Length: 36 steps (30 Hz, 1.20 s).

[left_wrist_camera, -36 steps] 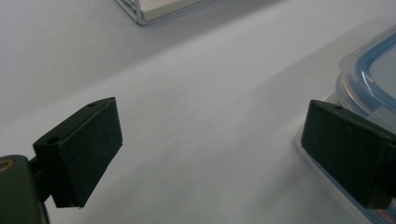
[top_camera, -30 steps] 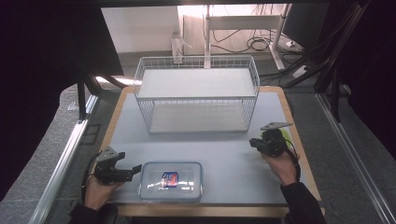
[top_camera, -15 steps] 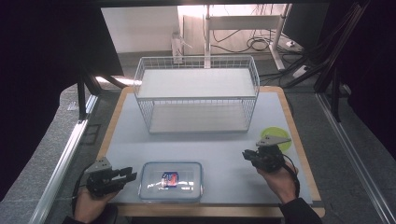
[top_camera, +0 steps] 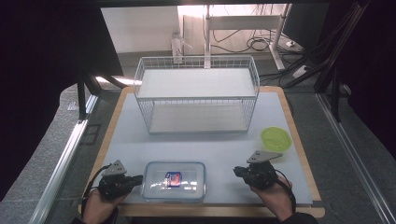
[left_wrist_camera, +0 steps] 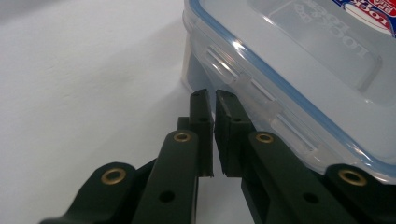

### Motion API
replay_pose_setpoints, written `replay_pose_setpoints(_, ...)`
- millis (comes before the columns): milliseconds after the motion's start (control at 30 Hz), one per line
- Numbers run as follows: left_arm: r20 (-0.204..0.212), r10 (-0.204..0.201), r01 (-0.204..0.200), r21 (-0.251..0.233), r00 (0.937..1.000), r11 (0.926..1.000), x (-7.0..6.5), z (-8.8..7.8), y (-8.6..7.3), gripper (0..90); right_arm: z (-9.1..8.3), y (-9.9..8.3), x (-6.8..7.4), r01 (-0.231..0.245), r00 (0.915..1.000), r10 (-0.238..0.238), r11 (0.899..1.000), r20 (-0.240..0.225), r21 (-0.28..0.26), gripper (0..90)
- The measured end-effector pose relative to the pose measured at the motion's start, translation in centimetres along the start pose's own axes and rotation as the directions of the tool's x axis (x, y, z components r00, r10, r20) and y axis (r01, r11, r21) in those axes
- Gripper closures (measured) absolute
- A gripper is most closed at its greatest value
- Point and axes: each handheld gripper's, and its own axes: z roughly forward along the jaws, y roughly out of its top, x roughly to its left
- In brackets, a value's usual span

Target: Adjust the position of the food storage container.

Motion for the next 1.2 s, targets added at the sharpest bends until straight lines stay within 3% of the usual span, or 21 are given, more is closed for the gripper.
replay_pose_setpoints(133, 0.024, 0.027, -0.027, 0.012, 0.9993, 0.9996, -1.0, 1.1, 0.9, 85.9, 0.5, -0.6, 1.2, 0.007, 0.9996, -0.006, 0.999, -0.028, 0.034, 85.5)
replay_pose_setpoints(433, 0.072, 0.056, -0.058, 0.02, 0.9958, 0.9981, -2.5, 2.8, 2.3, 86.9, 0.8, -1.3, 2.2, 0.012, 0.9984, -0.008, 0.998, -0.056, 0.069, 85.5)
replay_pose_setpoints(633, 0.11, 0.072, -0.076, 0.038, 0.9914, 0.9964, -3.4, 2.1, 1.4, 87.2, 1.1, -2.0, 3.3, 0.022, 0.9966, -0.014, 0.995, -0.081, 0.1, 85.5)
replay_pose_setpoints(833, 0.096, 0.098, -0.104, 0.06, 0.9905, 0.9928, -4.7, 1.5, 0.9, 88.5, 0.9, -2.8, 4.8, 0.03, 0.9927, -0.016, 0.993, -0.12, 0.115, 85.5)
replay_pose_setpoints(900, 0.133, 0.091, -0.101, 0.067, 0.987, 0.9926, -5.0, 1.5, 0.4, 86.3, 0.7, -3.0, 5.2, 0.022, 0.9912, -0.008, 0.994, -0.132, 0.104, 85.8)
replay_pose_setpoints(967, 0.134, 0.102, -0.113, 0.077, 0.9856, 0.9905, -5.2, 1.6, 0.4, 86.5, 0.6, -3.1, 5.2, 0.02, 0.9913, -0.007, 0.995, -0.131, 0.101, 85.9)
replay_pose_setpoints(1033, 0.088, 0.134, -0.141, 0.087, 0.9871, 0.9861, -5.6, 1.7, 0.7, 86.5, 0.5, -3.1, 5.2, 0.011, 0.9907, 0.002, 0.996, -0.136, 0.094, 85.9)
replay_pose_setpoints(1200, 0.087, 0.109, -0.117, 0.084, 0.9902, 0.9896, -5.1, 2.4, 1.1, 89.0, 0.6, -2.9, 4.9, -0.005, 0.9907, 0.016, 0.996, -0.135, 0.088, 87.1)
